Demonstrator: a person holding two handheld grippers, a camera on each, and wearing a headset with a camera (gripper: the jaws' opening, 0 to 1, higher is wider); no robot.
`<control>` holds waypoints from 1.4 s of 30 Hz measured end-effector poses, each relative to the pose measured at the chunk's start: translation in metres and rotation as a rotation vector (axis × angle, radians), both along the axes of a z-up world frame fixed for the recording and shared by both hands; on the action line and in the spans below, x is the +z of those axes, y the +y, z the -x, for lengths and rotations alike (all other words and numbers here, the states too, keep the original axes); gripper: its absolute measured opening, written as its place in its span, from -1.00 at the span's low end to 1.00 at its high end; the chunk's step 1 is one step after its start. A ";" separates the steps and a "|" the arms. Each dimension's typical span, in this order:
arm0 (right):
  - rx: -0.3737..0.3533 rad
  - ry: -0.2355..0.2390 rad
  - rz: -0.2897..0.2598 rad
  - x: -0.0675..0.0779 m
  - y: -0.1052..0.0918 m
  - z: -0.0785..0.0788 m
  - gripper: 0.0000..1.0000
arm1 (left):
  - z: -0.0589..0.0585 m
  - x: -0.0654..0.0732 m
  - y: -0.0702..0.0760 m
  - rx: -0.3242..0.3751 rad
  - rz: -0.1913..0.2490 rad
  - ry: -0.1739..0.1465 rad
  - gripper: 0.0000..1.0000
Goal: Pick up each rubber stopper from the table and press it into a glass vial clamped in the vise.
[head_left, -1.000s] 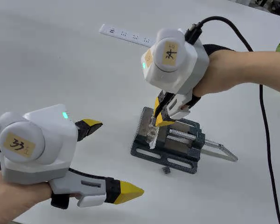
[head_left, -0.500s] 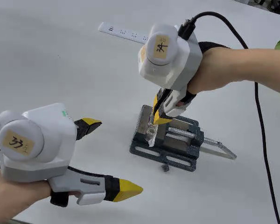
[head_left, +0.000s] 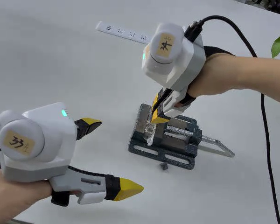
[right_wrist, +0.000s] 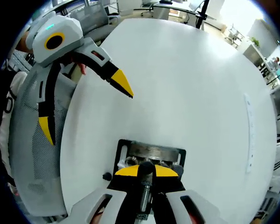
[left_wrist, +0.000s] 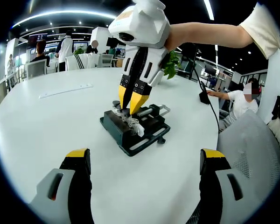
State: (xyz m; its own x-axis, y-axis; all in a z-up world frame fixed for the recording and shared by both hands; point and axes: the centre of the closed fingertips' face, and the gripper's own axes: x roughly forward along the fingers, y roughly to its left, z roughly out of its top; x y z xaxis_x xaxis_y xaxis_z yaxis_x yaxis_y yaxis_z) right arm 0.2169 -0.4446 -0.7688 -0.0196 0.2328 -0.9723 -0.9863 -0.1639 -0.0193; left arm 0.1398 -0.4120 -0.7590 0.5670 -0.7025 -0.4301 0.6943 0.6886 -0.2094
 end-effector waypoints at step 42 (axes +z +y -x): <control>-0.066 -0.060 -0.014 -0.001 0.002 -0.006 -0.86 | 0.000 0.000 0.001 0.002 0.001 0.000 0.91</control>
State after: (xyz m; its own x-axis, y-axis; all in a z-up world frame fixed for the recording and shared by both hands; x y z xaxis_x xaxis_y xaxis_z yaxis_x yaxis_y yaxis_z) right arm 0.2234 -0.4429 -0.7694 0.0548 0.2457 -0.9678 -0.9920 -0.0974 -0.0809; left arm 0.1400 -0.4109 -0.7588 0.5686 -0.7016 -0.4294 0.6927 0.6900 -0.2101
